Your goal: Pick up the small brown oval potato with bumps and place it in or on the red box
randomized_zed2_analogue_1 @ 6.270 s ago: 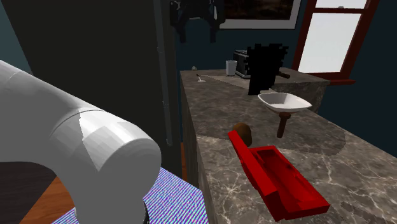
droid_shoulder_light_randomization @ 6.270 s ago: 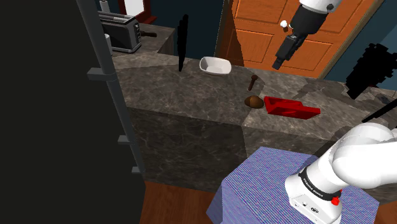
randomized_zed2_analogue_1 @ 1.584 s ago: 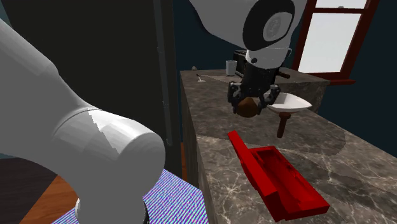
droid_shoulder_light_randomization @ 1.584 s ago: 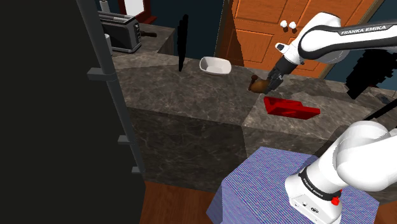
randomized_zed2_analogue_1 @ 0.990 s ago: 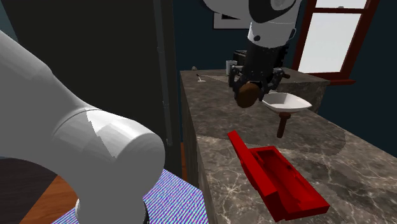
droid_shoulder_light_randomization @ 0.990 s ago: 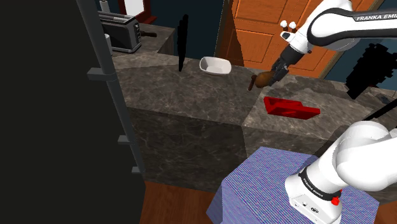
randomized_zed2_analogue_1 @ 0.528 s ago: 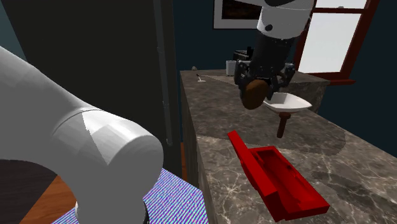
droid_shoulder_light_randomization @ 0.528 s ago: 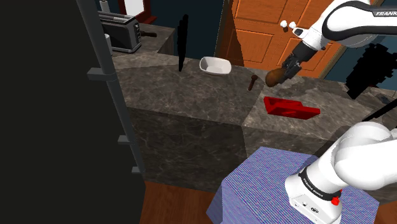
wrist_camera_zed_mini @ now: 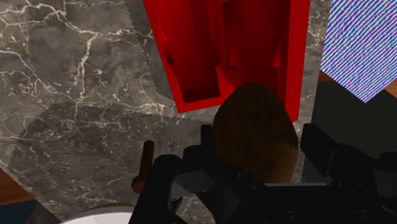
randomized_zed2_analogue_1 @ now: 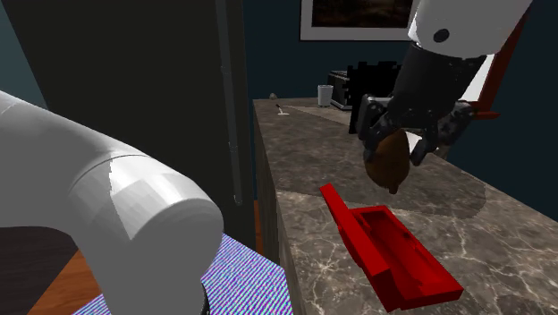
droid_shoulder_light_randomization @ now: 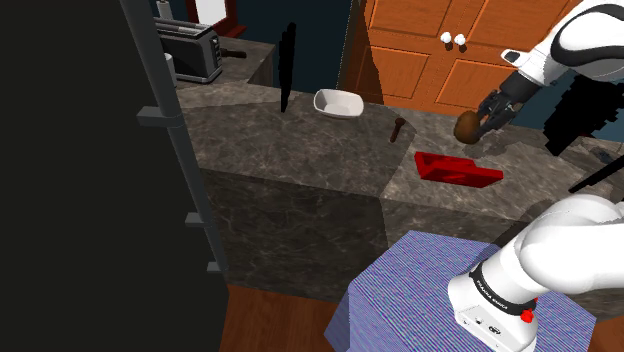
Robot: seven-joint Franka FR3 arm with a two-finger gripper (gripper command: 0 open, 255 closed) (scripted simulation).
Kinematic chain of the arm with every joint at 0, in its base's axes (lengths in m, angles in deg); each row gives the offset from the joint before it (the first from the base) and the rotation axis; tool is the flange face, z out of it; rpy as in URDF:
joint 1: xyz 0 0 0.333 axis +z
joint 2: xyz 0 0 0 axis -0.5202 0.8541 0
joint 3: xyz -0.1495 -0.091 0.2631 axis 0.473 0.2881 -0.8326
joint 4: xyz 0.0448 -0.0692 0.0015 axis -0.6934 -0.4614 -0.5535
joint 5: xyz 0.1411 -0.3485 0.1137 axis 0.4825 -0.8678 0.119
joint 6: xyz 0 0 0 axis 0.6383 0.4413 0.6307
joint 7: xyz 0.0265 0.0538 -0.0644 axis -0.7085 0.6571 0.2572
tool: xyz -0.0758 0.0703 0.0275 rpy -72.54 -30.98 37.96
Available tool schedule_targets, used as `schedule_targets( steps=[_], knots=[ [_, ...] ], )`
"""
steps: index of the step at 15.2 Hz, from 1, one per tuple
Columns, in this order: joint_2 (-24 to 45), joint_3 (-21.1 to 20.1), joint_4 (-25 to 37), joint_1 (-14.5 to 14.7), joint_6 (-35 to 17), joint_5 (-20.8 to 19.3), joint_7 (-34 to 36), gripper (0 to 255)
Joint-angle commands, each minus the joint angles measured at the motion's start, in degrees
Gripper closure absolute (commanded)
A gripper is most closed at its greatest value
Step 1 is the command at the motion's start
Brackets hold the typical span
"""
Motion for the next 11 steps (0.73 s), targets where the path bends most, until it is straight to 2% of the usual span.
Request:
schedule_targets(
  steps=[1,11],
  knots=[
    [-1.3,2.2,0.0,-1.9,1.5,-1.8,-2.8,255],
    [0.5,5.6,-6.2,-2.2,-6.4,-3.6,-4.3,255]
  ],
)
